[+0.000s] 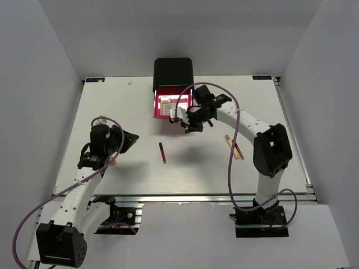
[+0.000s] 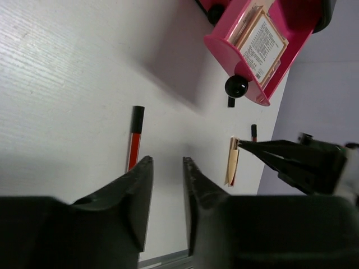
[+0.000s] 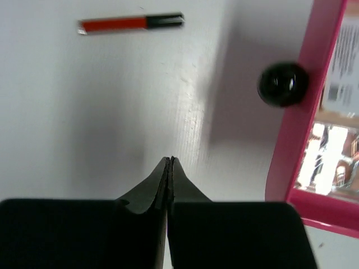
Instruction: Organize the makeup
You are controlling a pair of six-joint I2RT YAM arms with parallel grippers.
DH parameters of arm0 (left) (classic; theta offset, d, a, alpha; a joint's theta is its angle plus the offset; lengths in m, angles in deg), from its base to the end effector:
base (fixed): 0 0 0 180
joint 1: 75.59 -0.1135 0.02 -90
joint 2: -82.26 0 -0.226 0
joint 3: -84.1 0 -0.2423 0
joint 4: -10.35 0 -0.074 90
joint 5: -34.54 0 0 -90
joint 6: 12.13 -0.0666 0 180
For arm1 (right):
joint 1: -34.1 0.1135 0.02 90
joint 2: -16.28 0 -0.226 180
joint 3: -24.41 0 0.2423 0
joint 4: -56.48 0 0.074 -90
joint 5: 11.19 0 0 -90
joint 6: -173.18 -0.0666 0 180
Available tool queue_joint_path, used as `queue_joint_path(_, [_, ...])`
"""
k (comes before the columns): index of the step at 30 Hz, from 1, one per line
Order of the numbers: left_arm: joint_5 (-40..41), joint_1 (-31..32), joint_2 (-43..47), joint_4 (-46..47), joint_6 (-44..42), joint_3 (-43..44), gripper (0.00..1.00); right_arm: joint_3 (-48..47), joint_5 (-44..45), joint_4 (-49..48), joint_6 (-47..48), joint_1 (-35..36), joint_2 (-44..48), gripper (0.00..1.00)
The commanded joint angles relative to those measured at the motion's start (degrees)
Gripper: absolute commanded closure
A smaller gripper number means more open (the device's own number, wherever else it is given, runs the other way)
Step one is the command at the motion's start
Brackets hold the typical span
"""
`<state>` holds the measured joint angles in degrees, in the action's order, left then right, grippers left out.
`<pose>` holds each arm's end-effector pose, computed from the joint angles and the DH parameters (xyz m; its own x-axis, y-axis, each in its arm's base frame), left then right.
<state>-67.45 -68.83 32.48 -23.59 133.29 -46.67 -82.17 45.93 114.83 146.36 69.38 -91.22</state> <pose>0.2278 -0.0409 0.2049 -0.5539 -0.7453 -0.3709 -0.3011 0.5948 -0.7454 0.3029 0.2586 0.2135 0.3184 -0.6928 -0.6470 -0.9473 -0.2060 -0.2455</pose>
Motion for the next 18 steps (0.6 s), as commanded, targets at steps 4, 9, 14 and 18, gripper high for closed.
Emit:
queue_joint_path(4, [-3.4,-0.1,-2.2,5.1,-2.5,3.9,0.39,7.4,24.9,-31.3,-20.4,3.0,-0.7,1.00])
queue_joint_path(9, [-3.7,-0.1,-4.0,5.5,-3.4,5.5,0.33,13.2,38.4,-50.0,-25.1,4.8,0.4,1.00])
queue_joint_path(14, [-3.7,-0.1,-3.9,7.1,-2.3,4.0,0.32,16.6,39.4,-58.8,-25.9,5.4,1.8,1.00])
queue_joint_path(18, [-3.9,-0.1,-4.5,8.3,-1.9,3.4,0.32,13.0,43.2,-59.9,-27.8,5.5,-1.0,1.00])
